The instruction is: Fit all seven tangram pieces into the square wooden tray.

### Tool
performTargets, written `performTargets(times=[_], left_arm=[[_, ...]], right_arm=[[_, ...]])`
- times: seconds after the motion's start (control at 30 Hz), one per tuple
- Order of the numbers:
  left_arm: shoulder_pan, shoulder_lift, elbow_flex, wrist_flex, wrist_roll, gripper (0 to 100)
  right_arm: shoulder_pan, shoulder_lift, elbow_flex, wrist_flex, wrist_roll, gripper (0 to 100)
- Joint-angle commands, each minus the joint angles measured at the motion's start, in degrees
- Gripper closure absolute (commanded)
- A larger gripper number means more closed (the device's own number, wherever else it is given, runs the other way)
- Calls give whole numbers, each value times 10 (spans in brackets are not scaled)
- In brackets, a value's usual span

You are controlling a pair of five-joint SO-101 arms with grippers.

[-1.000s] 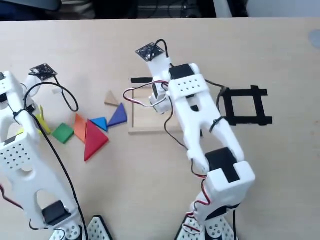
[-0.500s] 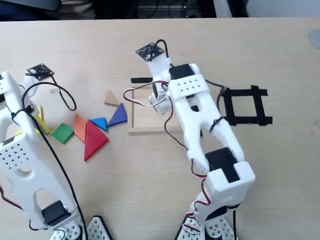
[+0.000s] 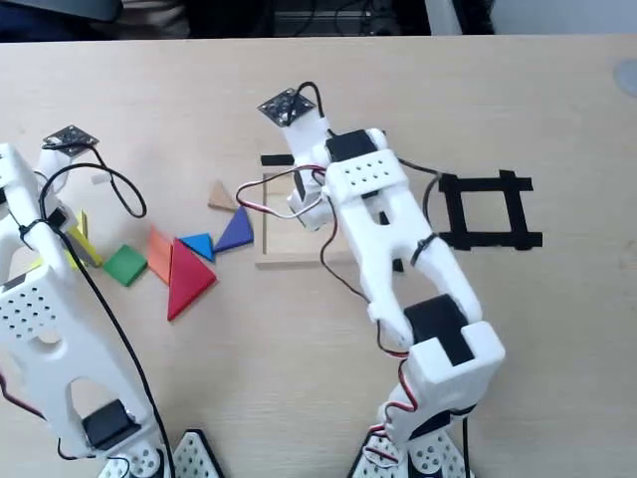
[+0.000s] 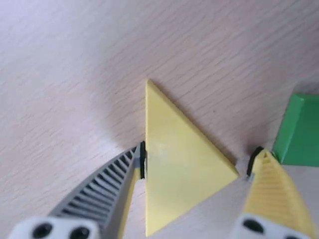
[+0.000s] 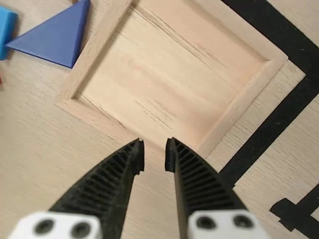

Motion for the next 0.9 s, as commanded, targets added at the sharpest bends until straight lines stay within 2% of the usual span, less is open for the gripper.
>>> performTargets(times=[0.0,0.17,0.47,0.87], left_arm=[[-20,-3,1,4,-5,652],[-21,-3,-2,47,-39,654],[-50,2,-29,44,-40,654],[-38,4,-28,43,-37,655]], right_arm=[[-4,-36,-7,4,0,910],[-4,-36,-7,4,0,910],[-4,-36,-5,4,-1,910],[-4,-36,-6,4,-4,910]])
